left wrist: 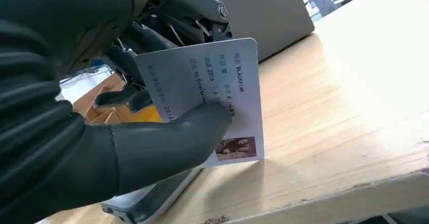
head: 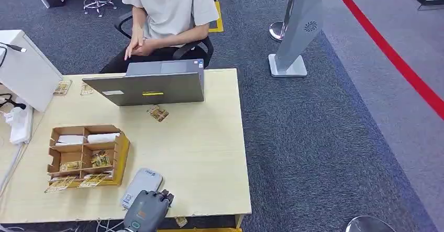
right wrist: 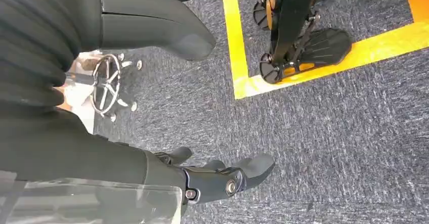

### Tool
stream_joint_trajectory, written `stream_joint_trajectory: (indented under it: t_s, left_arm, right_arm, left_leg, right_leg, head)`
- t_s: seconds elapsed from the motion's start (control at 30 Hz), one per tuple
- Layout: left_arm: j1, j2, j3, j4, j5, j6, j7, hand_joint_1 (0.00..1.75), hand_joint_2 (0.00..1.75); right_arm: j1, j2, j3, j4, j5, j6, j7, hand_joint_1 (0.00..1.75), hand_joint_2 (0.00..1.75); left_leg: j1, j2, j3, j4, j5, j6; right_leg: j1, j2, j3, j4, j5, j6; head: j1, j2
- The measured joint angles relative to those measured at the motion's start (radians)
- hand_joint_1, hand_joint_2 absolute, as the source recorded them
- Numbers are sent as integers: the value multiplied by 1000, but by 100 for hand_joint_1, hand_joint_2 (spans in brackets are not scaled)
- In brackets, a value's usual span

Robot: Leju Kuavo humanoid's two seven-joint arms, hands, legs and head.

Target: Pass the card to the sensor for recognition and then transmit it.

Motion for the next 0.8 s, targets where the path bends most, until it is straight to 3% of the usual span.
stream_joint_trajectory:
  t_s: [0.07,0.13,0.23,0.33,0.5,0.8]
  left_arm:
    - [-7,-10,10,3,-7,34,28,175,175]
    - [-37,-12,14,5,-8,86,96,175,175]
    - [-127,-9,13,0,-8,163,229,175,175]
    - [-238,16,5,-42,-8,189,304,175,175]
    - [-372,50,4,-105,-9,186,319,175,175]
    - [-425,71,3,-135,-9,186,332,175,175]
  right_arm:
    - [0,0,0,0,3,1,0,0,175]
    - [0,0,0,0,10,1,0,0,175]
    - [-2,0,3,0,35,2,0,0,175]
    - [-3,0,13,0,70,13,-2,0,175]
    - [-5,0,35,0,92,21,-3,0,175]
    - [-5,0,51,0,97,23,-3,0,175]
  left_leg:
    - [0,0,0,0,0,0]
    - [0,-1,0,0,1,1]
    - [0,-3,-1,0,3,0]
    - [0,-3,-1,0,4,0]
    - [0,-2,0,0,4,0]
    - [0,-2,-1,0,3,0]
  right_leg:
    - [0,0,-1,0,0,0]
    - [0,-1,-1,0,0,0]
    - [0,-3,0,0,1,0]
    - [0,-2,0,0,2,-1]
    - [0,-2,0,1,2,-1]
    - [0,-2,-2,0,2,-1]
  head:
    - [0,0]
    - [0,0]
    - [0,0]
    - [0,0]
    - [0,0]
    - [0,0]
